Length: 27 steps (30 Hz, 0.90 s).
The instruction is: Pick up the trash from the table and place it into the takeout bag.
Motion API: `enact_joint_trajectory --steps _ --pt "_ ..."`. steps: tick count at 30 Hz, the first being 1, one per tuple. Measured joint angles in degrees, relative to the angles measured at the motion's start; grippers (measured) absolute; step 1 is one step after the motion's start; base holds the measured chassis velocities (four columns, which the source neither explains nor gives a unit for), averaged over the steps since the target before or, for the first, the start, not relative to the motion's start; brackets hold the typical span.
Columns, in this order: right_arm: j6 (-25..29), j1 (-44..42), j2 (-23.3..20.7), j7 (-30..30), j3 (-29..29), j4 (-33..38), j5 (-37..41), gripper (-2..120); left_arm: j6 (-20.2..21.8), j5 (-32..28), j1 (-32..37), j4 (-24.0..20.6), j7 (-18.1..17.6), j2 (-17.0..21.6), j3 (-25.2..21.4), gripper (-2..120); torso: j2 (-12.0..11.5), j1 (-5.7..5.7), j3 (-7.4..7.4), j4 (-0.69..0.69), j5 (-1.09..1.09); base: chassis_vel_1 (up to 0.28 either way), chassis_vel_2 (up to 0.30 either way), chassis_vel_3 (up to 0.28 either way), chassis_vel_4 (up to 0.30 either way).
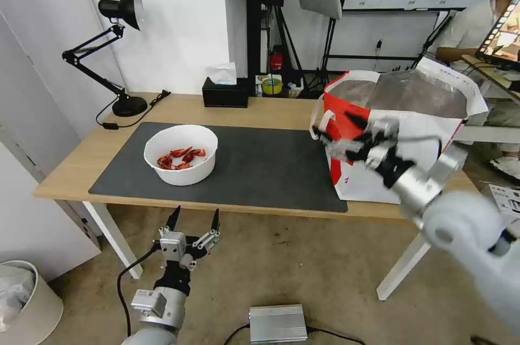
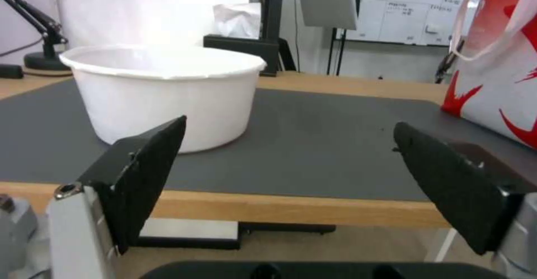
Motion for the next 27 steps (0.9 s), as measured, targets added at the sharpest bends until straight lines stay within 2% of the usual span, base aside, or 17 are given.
enact_joint_trajectory --steps 8,15,27 --pt "6.2 -9.1 3.4 3.8 -1.6 -1.6 -8.5 100 -0.4 -0.1 -0.1 0.4 0.0 0.3 -0.3 100 0.0 0.00 0.00 0.00 0.00 0.000 0.000 0.000 0.000" --pt "7.9 -14.8 5.7 8.3 -1.5 -1.7 -14.7 100 -0.5 -0.1 -0.3 0.6 0.0 0.3 0.2 100 0.0 0.00 0.00 -0.01 0.00 0.000 0.000 0.000 0.000" --pt "10.1 -17.6 8.1 10.9 -2.0 -2.6 -17.7 100 -0.7 -0.1 0.0 0.6 0.0 0.3 -0.2 100 0.0 0.00 0.00 0.01 0.00 0.000 0.000 0.000 0.000"
